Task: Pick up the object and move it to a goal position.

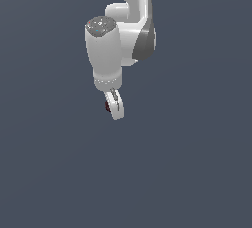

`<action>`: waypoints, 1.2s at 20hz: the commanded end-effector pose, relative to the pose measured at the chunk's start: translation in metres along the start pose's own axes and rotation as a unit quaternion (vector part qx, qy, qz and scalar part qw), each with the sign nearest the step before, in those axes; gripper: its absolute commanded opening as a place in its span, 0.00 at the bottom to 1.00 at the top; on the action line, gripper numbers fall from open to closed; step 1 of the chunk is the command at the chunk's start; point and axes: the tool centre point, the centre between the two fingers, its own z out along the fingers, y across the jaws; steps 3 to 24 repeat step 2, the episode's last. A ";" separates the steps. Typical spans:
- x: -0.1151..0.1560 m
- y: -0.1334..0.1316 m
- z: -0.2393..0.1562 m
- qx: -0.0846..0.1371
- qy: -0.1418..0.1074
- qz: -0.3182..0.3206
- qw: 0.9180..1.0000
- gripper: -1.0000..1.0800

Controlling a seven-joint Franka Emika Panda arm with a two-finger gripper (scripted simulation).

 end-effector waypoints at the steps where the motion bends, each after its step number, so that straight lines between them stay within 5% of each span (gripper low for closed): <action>1: 0.000 -0.001 0.000 0.000 0.000 0.000 1.000 0.00; 24: 0.000 -0.001 0.000 0.000 0.000 0.000 1.000 0.00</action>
